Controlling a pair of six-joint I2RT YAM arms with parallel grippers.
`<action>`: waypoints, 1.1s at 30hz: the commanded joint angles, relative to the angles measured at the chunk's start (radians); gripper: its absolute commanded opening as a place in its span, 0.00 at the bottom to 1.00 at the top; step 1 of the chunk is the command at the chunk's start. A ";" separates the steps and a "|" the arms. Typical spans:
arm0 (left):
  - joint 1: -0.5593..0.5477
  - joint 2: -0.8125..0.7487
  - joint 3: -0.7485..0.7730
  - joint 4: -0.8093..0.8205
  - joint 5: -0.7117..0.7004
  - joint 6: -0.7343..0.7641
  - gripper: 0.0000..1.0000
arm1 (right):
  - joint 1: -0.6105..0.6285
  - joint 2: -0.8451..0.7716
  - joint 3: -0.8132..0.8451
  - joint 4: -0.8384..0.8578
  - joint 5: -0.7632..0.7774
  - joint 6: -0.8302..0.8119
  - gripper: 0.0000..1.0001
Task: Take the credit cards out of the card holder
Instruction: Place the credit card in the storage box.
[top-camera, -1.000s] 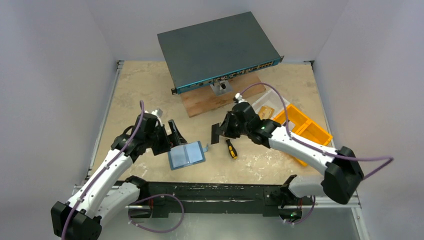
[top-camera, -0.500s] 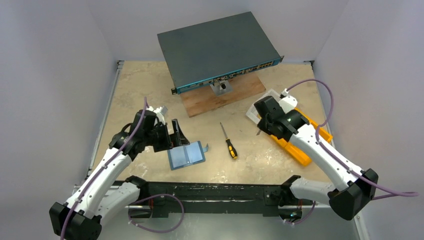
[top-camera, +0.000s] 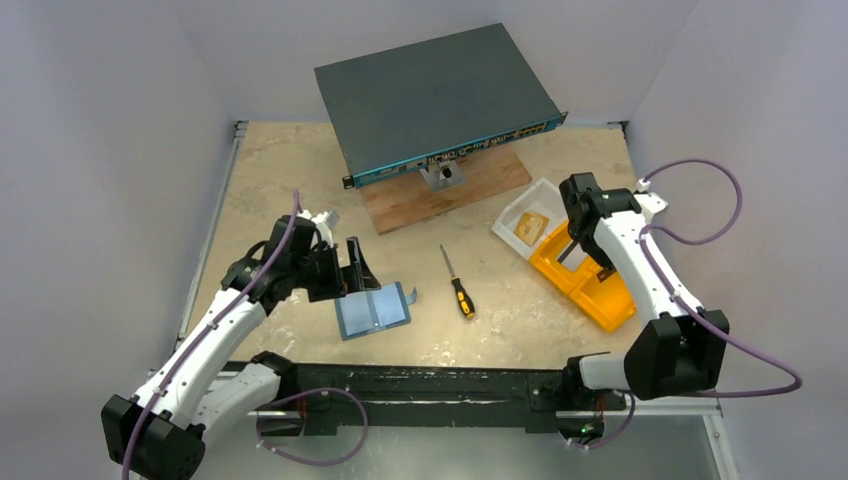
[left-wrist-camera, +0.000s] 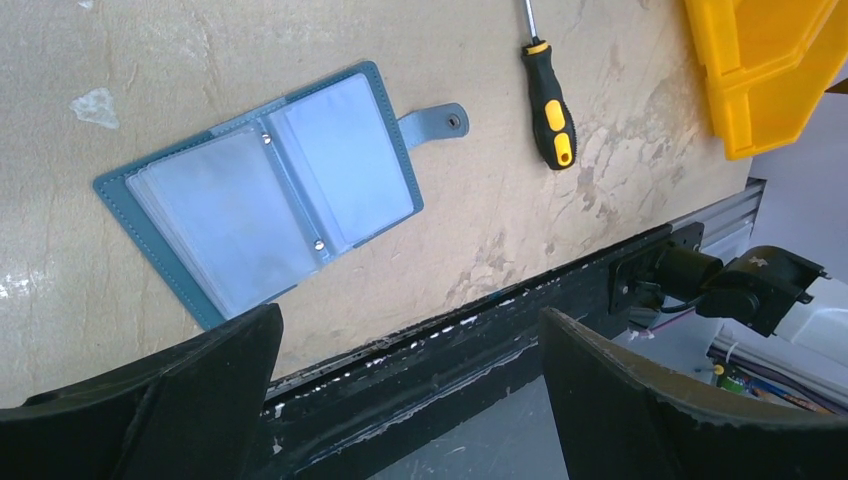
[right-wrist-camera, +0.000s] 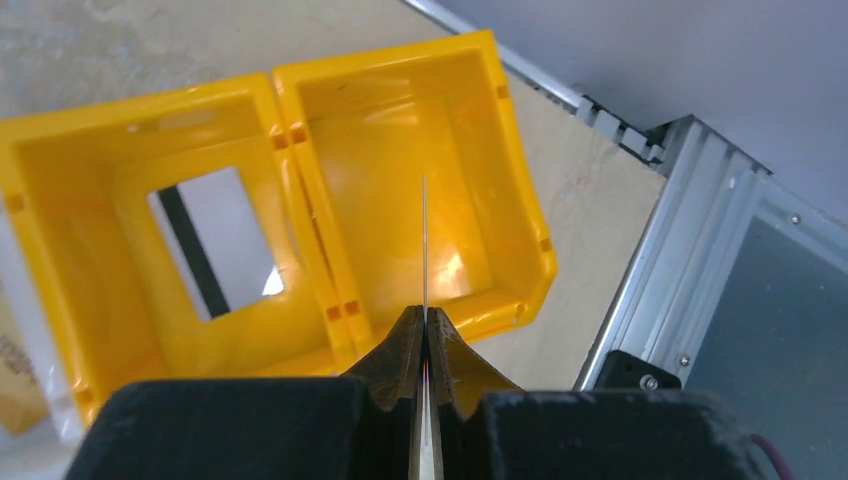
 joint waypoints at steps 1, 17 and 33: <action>-0.006 0.009 0.046 -0.009 0.013 0.033 1.00 | -0.071 0.020 -0.023 0.000 0.105 -0.021 0.00; -0.006 0.022 0.069 -0.033 0.008 0.026 1.00 | -0.228 0.183 -0.072 0.205 0.031 -0.203 0.09; -0.009 0.042 0.074 -0.020 0.000 0.004 1.00 | -0.183 0.101 -0.070 0.290 -0.112 -0.352 0.59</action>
